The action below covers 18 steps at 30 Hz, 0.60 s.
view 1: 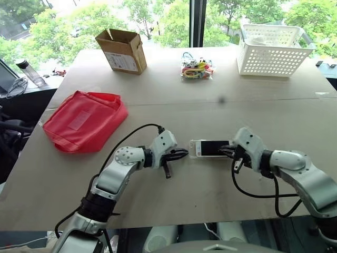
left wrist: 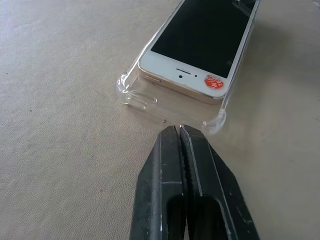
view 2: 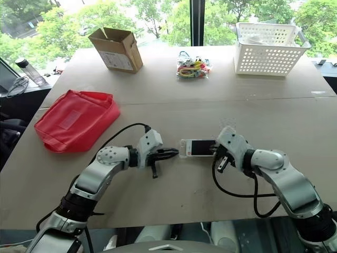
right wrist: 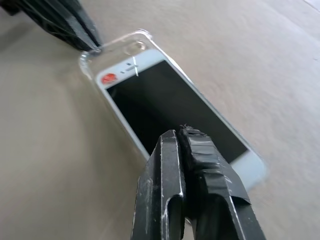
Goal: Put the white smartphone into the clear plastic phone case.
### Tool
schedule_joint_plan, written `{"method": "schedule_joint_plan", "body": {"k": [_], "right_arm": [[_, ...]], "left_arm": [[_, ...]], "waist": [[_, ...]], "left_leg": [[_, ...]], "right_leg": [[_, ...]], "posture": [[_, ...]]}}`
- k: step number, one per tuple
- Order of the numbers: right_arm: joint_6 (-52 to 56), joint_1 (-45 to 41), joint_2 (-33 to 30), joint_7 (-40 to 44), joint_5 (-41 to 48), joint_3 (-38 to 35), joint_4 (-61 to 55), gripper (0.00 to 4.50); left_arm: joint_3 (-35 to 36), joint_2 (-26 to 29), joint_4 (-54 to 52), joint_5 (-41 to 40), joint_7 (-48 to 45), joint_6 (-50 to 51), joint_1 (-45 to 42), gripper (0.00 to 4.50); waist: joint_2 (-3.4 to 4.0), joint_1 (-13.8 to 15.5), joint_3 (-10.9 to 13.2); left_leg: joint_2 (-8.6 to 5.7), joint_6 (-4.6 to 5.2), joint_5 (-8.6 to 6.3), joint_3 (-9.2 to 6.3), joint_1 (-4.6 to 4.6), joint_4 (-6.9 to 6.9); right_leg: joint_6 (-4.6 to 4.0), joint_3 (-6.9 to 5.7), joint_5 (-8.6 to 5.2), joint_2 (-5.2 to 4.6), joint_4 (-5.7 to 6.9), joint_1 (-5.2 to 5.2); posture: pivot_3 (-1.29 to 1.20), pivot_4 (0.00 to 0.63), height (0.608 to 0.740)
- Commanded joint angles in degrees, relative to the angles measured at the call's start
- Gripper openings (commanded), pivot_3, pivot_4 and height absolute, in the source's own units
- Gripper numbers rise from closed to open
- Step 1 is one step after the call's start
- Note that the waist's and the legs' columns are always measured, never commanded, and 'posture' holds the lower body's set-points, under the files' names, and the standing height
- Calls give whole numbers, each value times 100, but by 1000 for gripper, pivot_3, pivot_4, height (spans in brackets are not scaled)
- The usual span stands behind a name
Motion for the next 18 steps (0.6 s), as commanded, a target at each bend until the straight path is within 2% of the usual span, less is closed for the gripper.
{"method": "schedule_joint_plan", "body": {"k": [1,4,7,18], "right_arm": [[142,204,-457,-19,-110,-386,-296,0],[229,204,-633,-96,-199,-354,-197,0],[206,42,-715,-144,-436,11,12,0],[-115,-867,-379,292,-725,1230,230,0]], "left_arm": [[-58,7,100,70,-25,-87,94,46],[-56,2,158,79,-44,-145,86,46],[-75,-12,196,95,-69,-185,66,46],[-105,-53,254,135,-114,-231,18,46]], "waist": [[-1,-2,-1],[0,-6,-1],[0,-10,-1],[0,-17,-1]], "left_leg": [[0,1,0,-1,0,0],[1,1,0,-1,1,0],[1,1,0,-1,2,0],[1,1,0,-1,6,4]], "right_leg": [[0,-2,0,0,0,0],[0,-1,0,0,0,0],[0,-1,0,0,1,2],[0,-4,0,0,1,10]], "posture": [[0,150,739],[0,150,739],[0,150,739],[0,150,739]]}}
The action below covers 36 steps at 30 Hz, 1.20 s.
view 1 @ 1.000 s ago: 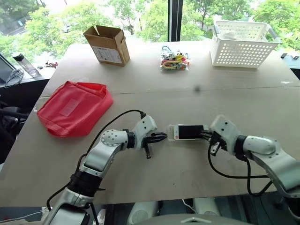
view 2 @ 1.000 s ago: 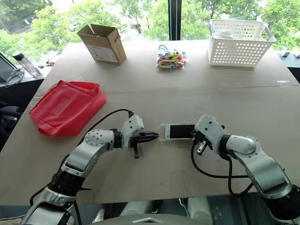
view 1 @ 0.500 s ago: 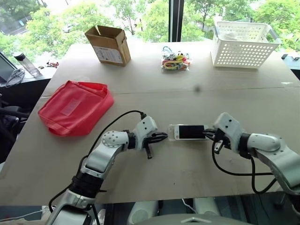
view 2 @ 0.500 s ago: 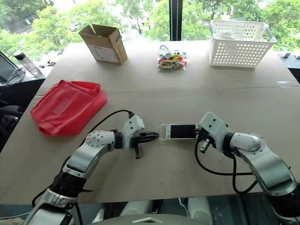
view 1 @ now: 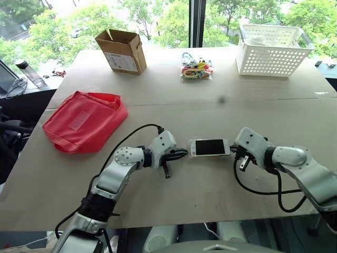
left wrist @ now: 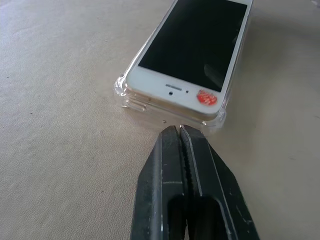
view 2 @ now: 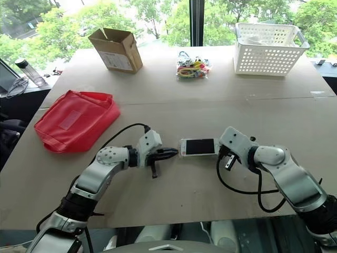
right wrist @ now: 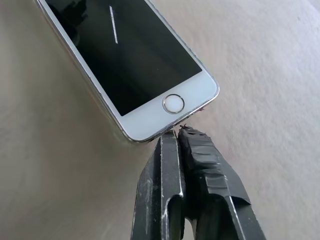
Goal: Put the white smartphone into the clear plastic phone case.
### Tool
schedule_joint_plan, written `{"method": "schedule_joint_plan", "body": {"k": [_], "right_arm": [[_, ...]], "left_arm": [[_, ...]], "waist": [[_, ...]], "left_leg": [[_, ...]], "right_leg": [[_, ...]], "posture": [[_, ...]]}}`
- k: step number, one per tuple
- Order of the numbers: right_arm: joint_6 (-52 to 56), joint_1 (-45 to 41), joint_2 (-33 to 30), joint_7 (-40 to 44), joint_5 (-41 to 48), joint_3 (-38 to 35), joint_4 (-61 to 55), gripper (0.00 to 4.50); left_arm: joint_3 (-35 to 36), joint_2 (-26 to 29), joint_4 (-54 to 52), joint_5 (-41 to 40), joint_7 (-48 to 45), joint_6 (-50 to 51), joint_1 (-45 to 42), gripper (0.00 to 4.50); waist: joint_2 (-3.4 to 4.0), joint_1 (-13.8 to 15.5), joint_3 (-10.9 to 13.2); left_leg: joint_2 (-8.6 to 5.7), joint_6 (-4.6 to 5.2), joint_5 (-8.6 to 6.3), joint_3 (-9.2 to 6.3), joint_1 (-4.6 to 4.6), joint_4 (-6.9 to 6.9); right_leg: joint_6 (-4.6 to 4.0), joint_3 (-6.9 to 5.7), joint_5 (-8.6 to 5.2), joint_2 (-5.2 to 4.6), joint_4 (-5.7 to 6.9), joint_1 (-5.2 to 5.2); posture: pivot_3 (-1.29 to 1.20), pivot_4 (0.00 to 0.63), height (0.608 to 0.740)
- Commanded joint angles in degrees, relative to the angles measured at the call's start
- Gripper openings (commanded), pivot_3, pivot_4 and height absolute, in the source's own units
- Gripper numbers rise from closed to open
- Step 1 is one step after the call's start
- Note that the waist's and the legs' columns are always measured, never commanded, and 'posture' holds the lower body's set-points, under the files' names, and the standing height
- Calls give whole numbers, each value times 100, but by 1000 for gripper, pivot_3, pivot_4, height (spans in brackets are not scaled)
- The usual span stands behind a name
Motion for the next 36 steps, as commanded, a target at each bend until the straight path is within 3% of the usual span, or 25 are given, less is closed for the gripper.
{"method": "schedule_joint_plan", "body": {"k": [1,7,12,16,21,24,30,36], "right_arm": [[-269,-311,59,314,-128,542,-91,0],[-316,-606,246,612,-252,923,93,0],[-160,-432,127,826,-124,751,-103,0],[-28,-176,-18,765,-62,195,-143,0],[243,158,-7,729,544,-1263,-13,0],[336,63,143,847,1020,-1606,-23,0],[447,-626,513,740,1153,-1070,324,0],[569,-1158,329,940,941,-214,872,0]], "left_arm": [[-136,-28,87,83,-30,3,17,46],[-138,-87,119,123,-22,-21,-2,46],[-103,-123,66,132,22,4,49,46],[193,-54,-188,-73,52,104,213,46],[1025,163,-1014,-1214,-166,835,391,46],[1048,143,-1325,-1783,-236,1460,271,46],[149,-310,-539,-1017,176,1425,-313,46],[-293,-441,319,-498,209,1165,-557,46]], "waist": [[0,-5,0],[-1,-26,-5],[-1,-19,-7],[-2,-14,-8],[-3,-9,4],[-3,-5,4],[-3,-17,4],[-3,-9,3]], "left_leg": [[0,0,0,0,1,0],[4,-1,1,0,8,0],[5,-1,1,0,12,0],[5,-2,0,-1,10,0],[5,-1,0,-2,-3,-1],[4,-1,0,-3,-2,-1],[2,-1,1,-2,1,2],[2,-1,1,0,0,0]], "right_leg": [[0,0,0,0,0,0],[-1,2,1,5,5,2],[-2,2,1,6,7,3],[-2,3,1,5,6,3],[-2,3,1,4,5,-6],[-2,2,1,3,4,-4],[-2,0,2,5,4,1],[-3,3,2,5,5,-4]], "posture": [[0,150,739],[0,150,739],[0,150,739],[0,150,739],[0,150,739],[0,150,739],[0,150,739],[0,150,739]]}}
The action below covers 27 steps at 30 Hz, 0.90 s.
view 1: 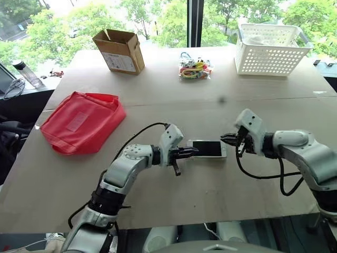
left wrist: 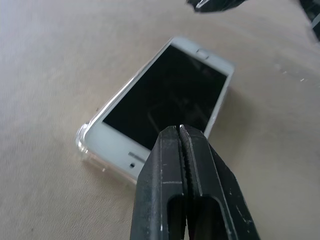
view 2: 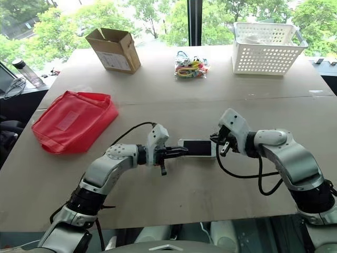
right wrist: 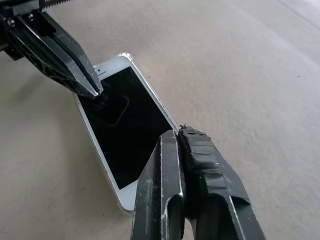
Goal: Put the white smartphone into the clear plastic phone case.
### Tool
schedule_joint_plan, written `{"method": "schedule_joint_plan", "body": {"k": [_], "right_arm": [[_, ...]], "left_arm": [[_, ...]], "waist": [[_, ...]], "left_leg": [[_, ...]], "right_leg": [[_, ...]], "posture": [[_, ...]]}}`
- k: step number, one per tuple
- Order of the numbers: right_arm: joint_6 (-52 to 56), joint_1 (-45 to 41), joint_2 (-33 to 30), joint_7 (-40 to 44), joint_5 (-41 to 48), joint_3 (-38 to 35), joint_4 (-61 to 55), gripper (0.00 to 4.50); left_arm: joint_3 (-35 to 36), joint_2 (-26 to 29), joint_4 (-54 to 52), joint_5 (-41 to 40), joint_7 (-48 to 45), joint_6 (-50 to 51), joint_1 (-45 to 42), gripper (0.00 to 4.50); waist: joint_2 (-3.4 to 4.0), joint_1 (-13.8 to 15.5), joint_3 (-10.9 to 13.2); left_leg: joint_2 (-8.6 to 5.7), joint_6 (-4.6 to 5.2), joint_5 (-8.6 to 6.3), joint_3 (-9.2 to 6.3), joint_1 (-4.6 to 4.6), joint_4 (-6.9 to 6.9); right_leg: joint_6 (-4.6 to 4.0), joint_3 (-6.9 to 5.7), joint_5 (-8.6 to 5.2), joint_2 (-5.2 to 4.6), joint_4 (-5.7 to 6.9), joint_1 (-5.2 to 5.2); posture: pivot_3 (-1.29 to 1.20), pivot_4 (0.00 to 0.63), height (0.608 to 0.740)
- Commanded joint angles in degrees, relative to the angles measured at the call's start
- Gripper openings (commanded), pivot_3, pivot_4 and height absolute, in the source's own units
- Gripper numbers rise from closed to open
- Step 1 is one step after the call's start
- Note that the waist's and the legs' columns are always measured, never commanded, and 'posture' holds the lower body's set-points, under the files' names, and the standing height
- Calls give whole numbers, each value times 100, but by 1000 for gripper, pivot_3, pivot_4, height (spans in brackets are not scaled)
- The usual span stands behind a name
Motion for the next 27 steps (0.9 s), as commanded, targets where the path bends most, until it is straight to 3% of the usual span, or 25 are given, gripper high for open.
{"method": "schedule_joint_plan", "body": {"k": [1,9,14,27], "right_arm": [[52,-233,-208,207,-144,465,217,0],[-403,-564,-540,906,-977,2050,1445,0],[-796,-568,-475,1352,-1396,2636,2151,0],[-1623,-413,255,1493,-2105,2530,3505,0]], "left_arm": [[-178,60,321,290,-34,-180,13,46],[-212,46,439,343,-59,-382,94,46],[-197,-3,430,383,-17,-416,165,46],[-231,-131,755,580,-51,-630,136,46]], "waist": [[0,7,-2],[-15,-1,-43],[-36,8,-109],[-82,1,-268]], "left_leg": [[0,0,0,0,0,0],[-2,3,-2,0,24,-1],[0,43,-29,-13,120,-3],[0,16,-47,-49,258,-17]], "right_leg": [[0,1,0,-1,0,0],[0,-1,-1,-4,-2,26],[28,-29,-20,-6,-18,124],[27,-55,-51,-7,-27,273]], "posture": [[0,150,739],[0,150,739],[0,150,739],[0,150,739]]}}
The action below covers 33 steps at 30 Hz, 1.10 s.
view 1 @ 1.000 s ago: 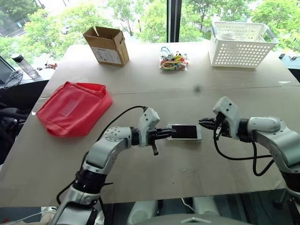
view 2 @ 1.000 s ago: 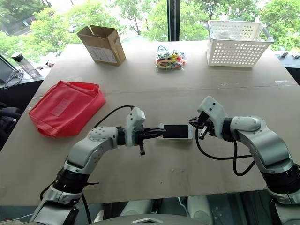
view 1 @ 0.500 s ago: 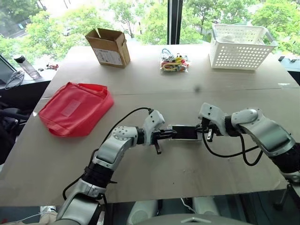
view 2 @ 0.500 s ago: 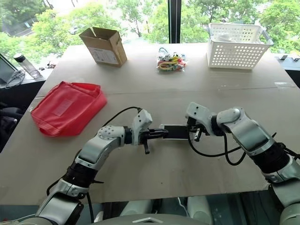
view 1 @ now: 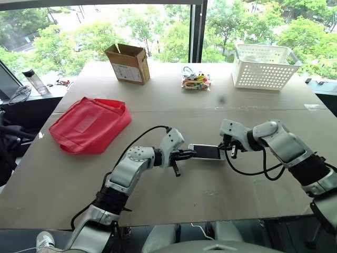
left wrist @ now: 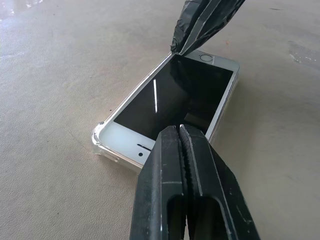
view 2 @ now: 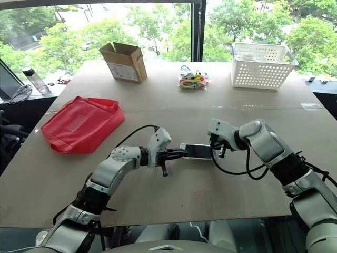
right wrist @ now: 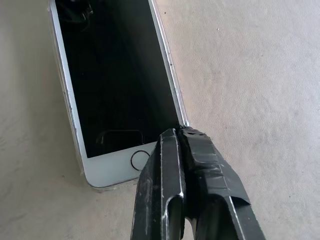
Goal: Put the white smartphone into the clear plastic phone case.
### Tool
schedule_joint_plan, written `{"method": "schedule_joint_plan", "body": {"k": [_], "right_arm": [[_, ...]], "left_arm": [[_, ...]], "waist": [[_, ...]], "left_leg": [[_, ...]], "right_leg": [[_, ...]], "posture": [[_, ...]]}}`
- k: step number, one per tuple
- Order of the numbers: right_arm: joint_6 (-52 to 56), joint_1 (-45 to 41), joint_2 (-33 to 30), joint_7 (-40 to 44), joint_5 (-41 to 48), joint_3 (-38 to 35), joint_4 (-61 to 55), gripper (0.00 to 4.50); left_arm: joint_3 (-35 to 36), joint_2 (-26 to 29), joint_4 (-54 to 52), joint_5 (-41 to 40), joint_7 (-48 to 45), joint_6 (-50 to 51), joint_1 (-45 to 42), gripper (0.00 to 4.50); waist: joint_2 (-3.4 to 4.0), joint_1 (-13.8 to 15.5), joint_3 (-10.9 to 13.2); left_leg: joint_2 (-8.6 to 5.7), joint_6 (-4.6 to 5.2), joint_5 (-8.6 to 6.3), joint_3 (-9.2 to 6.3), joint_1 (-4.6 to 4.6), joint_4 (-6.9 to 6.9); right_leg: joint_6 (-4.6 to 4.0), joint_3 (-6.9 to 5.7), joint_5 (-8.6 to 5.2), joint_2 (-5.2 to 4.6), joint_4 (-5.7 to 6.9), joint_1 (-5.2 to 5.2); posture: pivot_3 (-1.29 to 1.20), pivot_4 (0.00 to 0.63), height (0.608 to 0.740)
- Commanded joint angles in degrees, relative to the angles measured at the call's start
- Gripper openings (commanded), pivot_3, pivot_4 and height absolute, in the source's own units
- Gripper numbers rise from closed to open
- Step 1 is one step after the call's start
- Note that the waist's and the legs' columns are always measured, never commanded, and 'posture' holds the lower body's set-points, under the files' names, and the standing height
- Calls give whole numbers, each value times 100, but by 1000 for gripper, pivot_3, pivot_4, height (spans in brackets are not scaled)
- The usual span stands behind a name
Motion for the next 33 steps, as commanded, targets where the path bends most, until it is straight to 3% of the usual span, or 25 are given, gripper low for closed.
{"method": "schedule_joint_plan", "body": {"k": [1,6,10,13,18,21,24,27,31,33], "right_arm": [[44,754,135,-62,-294,481,700,0],[208,1160,213,134,769,-921,-597,0],[280,1377,-95,255,391,-320,-987,0],[153,1283,-140,156,-233,345,-501,0],[-10,1214,-77,141,-538,593,52,0],[-348,1429,378,-154,285,-554,-327,0],[-1065,1579,993,-1051,669,-1816,-616,0],[-1484,1754,1178,-1575,817,-2572,-977,0],[-1421,2479,943,-1507,1279,-3186,-1811,1738],[-1442,2935,777,-1552,1396,-3541,-2163,2820]], "left_arm": [[-123,-37,181,128,-49,-47,-8,46],[-86,-64,352,193,-69,-199,-1,46],[-74,-98,446,212,-79,-277,0,46],[-78,-102,498,230,-91,-328,-21,46],[-83,-111,525,283,-85,-409,-39,46],[150,-217,367,140,18,-665,62,46],[632,-410,27,-201,235,-930,202,46],[1241,-614,-323,-526,715,-919,315,46],[1877,-610,-944,-873,1190,-706,585,1675],[2126,-501,-1298,-1022,1294,-561,836,2748]], "waist": [[-1,0,0],[39,10,49],[124,-6,70],[105,-7,54],[51,-10,17],[24,-9,16],[15,-13,76],[92,-3,158],[92,16,162],[94,9,164]], "left_leg": [[0,0,-2,0,21,-7],[0,1,-6,-13,31,-17],[-8,18,4,-12,-46,-19],[-3,18,9,-17,-65,-33],[1,-8,-9,-24,-30,-51],[1,-9,-10,-25,-15,-51],[2,-10,-10,-32,-26,-51],[-12,-7,25,-18,-133,-41],[-7,-76,68,-60,-290,-31],[-11,-76,68,-59,-304,-43]], "right_leg": [[2,11,-5,-2,-3,25],[9,16,-19,-3,-5,38],[33,16,-4,-4,-6,-53],[22,5,-8,-4,0,-83],[-6,-3,-29,-4,-8,-45],[-7,-1,-31,-7,-10,-22],[-7,-1,-31,-6,-10,-32],[5,12,-1,-9,20,-165],[-53,-17,33,0,37,-324],[-56,-13,31,-1,24,-342]], "posture": [[0,150,739],[0,150,739],[0,150,739],[0,150,739],[0,150,739],[0,150,739],[0,150,739],[0,150,739],[0,150,739],[0,150,739]]}}
